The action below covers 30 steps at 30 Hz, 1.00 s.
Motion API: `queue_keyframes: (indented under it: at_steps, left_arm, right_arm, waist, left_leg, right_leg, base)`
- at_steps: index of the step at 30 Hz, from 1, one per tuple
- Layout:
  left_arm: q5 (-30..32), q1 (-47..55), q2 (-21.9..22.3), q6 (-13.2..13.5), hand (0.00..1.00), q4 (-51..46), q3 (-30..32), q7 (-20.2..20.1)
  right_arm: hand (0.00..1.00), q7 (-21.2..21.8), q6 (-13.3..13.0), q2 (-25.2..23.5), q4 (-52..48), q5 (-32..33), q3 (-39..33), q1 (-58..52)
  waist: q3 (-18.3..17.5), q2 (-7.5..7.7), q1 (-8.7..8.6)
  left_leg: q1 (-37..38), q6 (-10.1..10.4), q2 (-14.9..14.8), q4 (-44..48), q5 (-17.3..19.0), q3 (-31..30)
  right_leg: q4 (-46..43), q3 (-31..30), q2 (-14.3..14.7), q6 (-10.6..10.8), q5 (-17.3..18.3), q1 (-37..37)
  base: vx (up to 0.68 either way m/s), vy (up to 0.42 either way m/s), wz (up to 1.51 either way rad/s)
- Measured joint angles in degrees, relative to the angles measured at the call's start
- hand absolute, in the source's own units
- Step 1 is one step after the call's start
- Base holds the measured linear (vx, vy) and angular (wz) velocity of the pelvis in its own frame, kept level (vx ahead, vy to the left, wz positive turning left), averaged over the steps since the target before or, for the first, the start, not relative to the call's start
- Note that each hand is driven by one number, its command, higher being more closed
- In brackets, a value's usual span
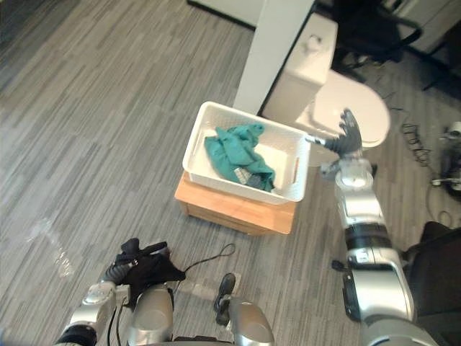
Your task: Tidy the bed and pick cloth on bed and put in laundry
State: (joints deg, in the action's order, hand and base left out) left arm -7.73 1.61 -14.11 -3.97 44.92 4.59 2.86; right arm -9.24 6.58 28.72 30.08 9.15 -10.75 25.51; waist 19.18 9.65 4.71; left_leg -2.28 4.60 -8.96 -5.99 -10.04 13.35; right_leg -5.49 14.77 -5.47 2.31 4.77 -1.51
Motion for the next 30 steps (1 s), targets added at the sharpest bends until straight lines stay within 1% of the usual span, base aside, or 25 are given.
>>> queue_keyframes:
  at_steps: [1, 2, 3, 4, 5, 7, 8, 9, 10, 11, 12, 14, 17, 18, 19, 20, 21, 23, 24, 25, 26, 28, 30]
  left_arm:
    - [0.0, 0.7, 0.2, 0.1, 1.00, 0.2, -0.1, 0.0]
    - [0.0, 2.1, 0.5, 0.7, 1.00, 0.7, -0.2, 0.0]
    - [0.0, 2.9, 0.9, 1.0, 1.00, 1.5, -0.2, 0.0]
    - [0.0, 3.2, 1.2, 1.0, 1.00, 1.7, -0.2, 0.0]
    - [-0.1, 3.6, 1.9, 1.3, 1.00, 2.2, -0.1, 0.0]
    - [-0.2, 4.4, 3.4, 2.2, 1.00, 3.7, -0.2, -0.4]
    - [-0.5, 4.9, 4.4, 2.1, 1.00, 4.7, -0.2, -0.5]
    - [-0.7, 5.7, 5.3, 2.2, 1.00, 5.3, -0.2, -0.5]
    - [-0.8, 6.0, 5.7, 2.2, 1.00, 5.9, -0.2, -0.5]
    - [-1.0, 6.6, 6.2, 2.2, 1.00, 6.4, -0.1, -0.5]
    - [-2.3, 6.9, 6.4, 2.3, 1.00, 6.5, 0.1, -0.4]
    - [-4.0, 8.1, 6.5, 2.8, 1.00, 7.5, 0.4, -0.3]
    - [-7.0, 8.9, 6.8, 3.5, 1.00, 9.3, 2.5, 0.2]
    - [-7.6, 9.1, 7.0, 3.9, 1.00, 9.7, 3.0, 0.3]
    - [-8.9, 9.3, 7.3, 4.6, 1.00, 10.8, 4.1, 1.3]
    - [-9.2, 9.5, 7.6, 4.7, 1.00, 11.0, 4.9, 1.7]
    - [-9.2, 10.1, 8.2, 5.1, 1.00, 11.1, 6.0, 2.6]
    - [-10.9, 10.9, 9.0, 6.8, 1.00, 11.2, 7.3, 3.9]
    - [-12.3, 11.1, 9.3, 7.9, 1.00, 11.4, 7.9, 4.9]
    - [-13.9, 11.7, 9.6, 9.0, 1.00, 12.0, 9.1, 5.7]
    - [-14.5, 11.8, 9.6, 9.8, 1.00, 12.6, 9.6, 6.5]
    - [-16.6, 12.4, 9.7, 11.9, 1.00, 12.8, 11.0, 8.3]
    - [-19.3, 12.1, 10.1, 15.4, 1.00, 12.1, 12.4, 10.1]
  right_arm:
    - [0.00, 0.0, -0.1, -1.0, 0.0, 0.2, -1.2, -2.5]
    - [0.00, 0.1, -0.2, -3.0, 0.0, 0.4, -3.0, -7.0]
    - [0.00, 0.1, -0.5, -4.7, 0.1, 0.8, -4.3, -10.8]
    - [0.00, 0.1, -0.9, -5.4, 0.2, 1.0, -5.0, -12.4]
    - [0.00, 0.2, -1.4, -6.6, 0.9, 1.8, -5.7, -15.3]
    - [0.00, 1.4, -3.0, -8.6, 3.0, 2.9, -7.5, -18.6]
    - [0.00, 2.3, -4.0, -10.0, 4.5, 4.1, -8.3, -21.1]
    - [0.00, 2.7, -5.2, -11.6, 6.1, 6.4, -8.9, -23.7]
    - [0.00, 2.9, -6.0, -12.6, 7.1, 7.6, -9.2, -25.1]
    - [0.00, 3.2, -7.3, -14.3, 8.8, 8.8, -9.5, -26.9]
    - [0.00, 4.2, -8.5, -16.9, 11.1, 9.8, -9.8, -29.3]
    - [0.00, 6.2, -10.2, -21.4, 16.0, 9.1, -9.9, -32.3]
    - [0.00, 8.9, -12.5, -26.4, 23.2, 6.4, -11.5, -34.8]
    - [0.00, 9.6, -12.8, -26.8, 24.3, 5.2, -11.8, -35.2]
    - [0.00, 11.2, -14.2, -27.6, 26.2, 0.5, -13.5, -36.2]
    - [0.00, 11.5, -14.8, -27.8, 26.4, -0.8, -14.0, -36.7]
    - [0.00, 12.1, -15.5, -27.9, 27.2, -1.9, -15.1, -37.3]
    - [0.00, 14.0, -15.7, -27.8, 27.9, 1.2, -16.7, -38.0]
    - [0.00, 15.3, -15.8, -27.8, 28.6, 2.6, -18.0, -38.4]
    - [0.00, 16.4, -15.7, -27.8, 29.3, 2.6, -19.0, -38.8]
    - [0.00, 17.1, -15.7, -27.8, 29.6, 2.2, -19.8, -38.8]
    - [0.00, 18.7, -15.7, -27.8, 30.5, -0.2, -21.2, -39.2]
    - [0.00, 20.0, -16.0, -27.8, 31.5, -3.9, -22.7, -39.4]
  waist:
    - [-1.1, 0.16, -0.71]
    - [-3.1, 0.22, -1.36]
    - [-4.9, -0.28, -2.31]
    - [-5.5, -0.71, -2.76]
    - [-6.7, -1.74, -3.32]
    - [-7.7, -3.65, -4.22]
    - [-8.5, -5.13, -4.76]
    - [-9.2, -6.21, -5.61]
    - [-9.5, -6.67, -5.76]
    - [-9.8, -6.79, -5.90]
    - [-10.4, -7.25, -6.08]
    - [-11.1, -7.51, -6.18]
    - [-11.1, -7.41, -6.27]
    - [-11.0, -7.38, -6.34]
    - [-11.0, -7.49, -6.71]
    - [-11.0, -7.48, -6.89]
    - [-11.1, -7.54, -6.94]
    - [-11.1, -7.71, -7.01]
    - [-11.1, -7.77, -7.01]
    - [-10.9, -7.66, -6.99]
    - [-10.9, -7.65, -6.99]
    - [-10.8, -7.16, -7.00]
    - [-10.8, -7.12, -7.04]
  left_leg:
    - [0.5, 0.0, 0.2, 0.0, 0.0, 1.1]
    - [1.6, 0.0, 0.6, 0.0, 0.1, 2.8]
    - [2.4, 0.1, 0.9, 0.0, 0.4, 3.7]
    - [3.0, 0.0, 1.0, 0.0, 0.8, 3.9]
    - [3.9, -0.1, 1.1, 0.0, 1.1, 4.5]
    - [5.3, -0.2, 1.2, -0.1, 1.4, 5.2]
    - [5.9, 0.0, 1.3, -0.1, 1.8, 5.2]
    - [6.4, 0.0, 1.4, -0.1, 2.1, 5.3]
    - [6.6, 0.1, 1.4, -0.1, 2.2, 5.3]
    - [7.1, -0.1, 1.4, -0.1, 2.4, 5.4]
    - [7.6, -0.3, 1.4, -0.1, 2.6, 5.4]
    - [8.5, -0.3, 1.6, -0.1, 2.9, 5.3]
    - [11.3, -0.1, 2.3, -0.1, 3.4, 5.3]
    - [11.6, -0.2, 2.5, -0.1, 3.6, 5.3]
    - [12.4, -0.3, 3.0, -0.1, 3.9, 5.1]
    - [12.4, -0.4, 3.1, -0.1, 4.0, 5.0]
    - [12.4, -0.7, 3.3, -0.1, 4.2, 5.0]
    - [12.4, -0.7, 4.1, -0.1, 4.4, 4.8]
    - [12.4, -1.1, 4.2, -0.1, 4.7, 4.7]
    - [12.5, -1.2, 4.3, -0.1, 4.9, 4.6]
    - [12.7, -1.2, 4.6, -0.1, 4.9, 4.5]
    - [12.8, -1.3, 5.0, -0.1, 5.2, 3.5]
    - [11.7, -1.4, 5.9, -0.1, 5.3, 1.6]
  right_leg:
    - [0.2, 0.0, -0.2, 0.1, 0.0, -0.6]
    - [0.8, -0.1, -0.6, 0.5, 0.0, -1.9]
    - [1.3, -0.1, -0.7, 0.8, 0.1, -3.0]
    - [1.5, -0.1, -0.8, 1.0, 0.3, -3.5]
    - [1.7, -0.4, -0.9, 1.5, 0.6, -4.2]
    - [1.7, -1.2, -1.3, 1.8, 1.2, -5.0]
    - [1.8, -1.4, -1.4, 2.5, 1.8, -5.1]
    - [1.8, -1.3, -1.5, 2.5, 2.2, -5.6]
    - [1.9, -1.2, -1.5, 2.4, 2.4, -5.9]
    - [2.4, -1.2, -1.5, 2.5, 2.4, -6.6]
    - [2.8, -1.2, -1.4, 2.5, 2.4, -7.3]
    - [3.3, -1.2, -1.5, 2.6, 2.4, -8.5]
    - [3.6, -1.2, -1.9, 3.3, 2.0, -11.5]
    - [3.6, -1.1, -2.1, 3.3, 2.0, -12.0]
    - [3.6, -0.9, -2.7, 3.4, 2.1, -12.9]
    - [3.6, -0.6, -2.9, 3.5, 2.1, -13.1]
    - [3.6, -0.5, -3.2, 4.0, 2.5, -13.2]
    - [3.6, 0.0, -3.7, 4.2, 2.7, -13.2]
    - [3.6, 0.2, -3.9, 4.3, 2.8, -13.5]
    - [3.7, 0.4, -4.1, 4.3, 3.0, -13.8]
    - [3.8, 0.5, -4.2, 4.1, 3.1, -14.1]
    - [4.2, 1.7, -4.5, 4.2, 3.5, -15.0]
    - [4.5, 3.7, -5.0, 4.7, 4.0, -15.3]
  base:
    - [0.11, 0.046, 0.02]
    - [0.08, 0.046, -0.02]
    - [0.08, 0.033, -0.03]
    - [0.04, 0.014, -0.11]
    - [0.00, 0.006, -0.17]
    - [-0.05, 0.018, -0.21]
    - [-0.09, 0.028, -0.06]
    - [-0.08, 0.022, 0.02]
    - [-0.02, 0.010, 0.06]
    - [0.00, 0.000, 0.00]
    - [0.00, 0.000, 0.00]
    - [0.03, 0.002, 0.04]
    - [0.04, 0.008, 0.03]
    - [0.04, 0.026, 0.04]
    - [0.03, 0.028, 0.07]
    - [0.03, 0.033, 0.08]
    - [0.02, 0.029, 0.05]
    - [0.03, 0.043, 0.07]
    - [0.04, 0.030, 0.11]
    - [0.04, 0.018, 0.09]
    - [0.05, 0.015, 0.10]
    - [0.06, 0.008, 0.22]
    - [0.04, -0.003, 0.46]
